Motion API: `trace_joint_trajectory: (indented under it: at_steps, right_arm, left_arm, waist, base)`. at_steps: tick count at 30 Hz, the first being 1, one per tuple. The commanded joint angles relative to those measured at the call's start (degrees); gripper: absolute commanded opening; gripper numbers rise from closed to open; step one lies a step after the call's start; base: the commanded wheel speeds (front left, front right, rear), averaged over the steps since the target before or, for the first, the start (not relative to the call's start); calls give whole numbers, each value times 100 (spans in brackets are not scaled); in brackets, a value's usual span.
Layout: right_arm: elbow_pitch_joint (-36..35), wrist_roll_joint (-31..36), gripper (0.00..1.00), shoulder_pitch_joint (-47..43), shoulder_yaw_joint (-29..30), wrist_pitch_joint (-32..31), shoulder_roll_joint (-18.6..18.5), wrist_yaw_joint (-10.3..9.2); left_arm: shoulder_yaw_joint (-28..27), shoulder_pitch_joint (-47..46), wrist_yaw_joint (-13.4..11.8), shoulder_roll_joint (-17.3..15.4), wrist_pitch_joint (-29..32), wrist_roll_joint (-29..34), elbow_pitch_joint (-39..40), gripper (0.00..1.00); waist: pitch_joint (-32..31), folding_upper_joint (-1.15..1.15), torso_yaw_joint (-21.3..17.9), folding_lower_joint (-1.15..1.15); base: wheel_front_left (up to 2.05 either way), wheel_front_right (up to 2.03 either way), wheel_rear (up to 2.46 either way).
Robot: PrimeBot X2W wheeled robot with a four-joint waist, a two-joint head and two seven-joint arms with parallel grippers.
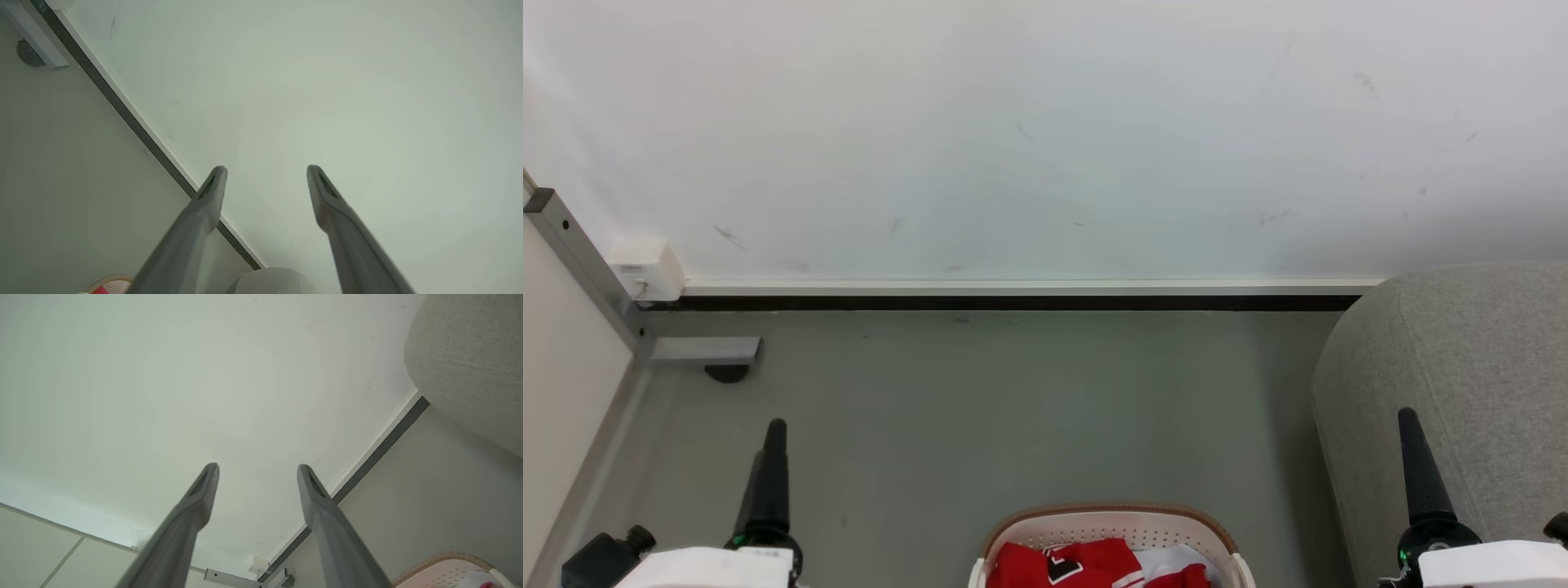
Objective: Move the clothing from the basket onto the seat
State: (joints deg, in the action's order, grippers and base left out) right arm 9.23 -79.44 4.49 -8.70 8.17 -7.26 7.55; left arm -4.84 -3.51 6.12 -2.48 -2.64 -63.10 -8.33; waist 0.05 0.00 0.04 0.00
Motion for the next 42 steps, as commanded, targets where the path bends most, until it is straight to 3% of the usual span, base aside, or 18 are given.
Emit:
trace_joint_trajectory:
  at_steps: [1,21,42]
  right_arm:
    - [-73,212,100,108,19,33,-24,-4]
    - [103,3050,100,110,121,239,113,-6]
    - [458,5051,100,156,91,414,245,-8]
  left_arm:
    - [-2,-44,51,-35,-64,216,114,100]
    - [172,24,13,-63,-436,2691,132,100]
    - [413,96,-131,-173,-749,4184,67,100]
  waist:
    - [-3,0,-2,0]
    - [-38,0,-28,0]
    - [-38,0,-42,0]
  base:
    - [0,0,0]
    - [0,0,0]
    - [0,0,0]
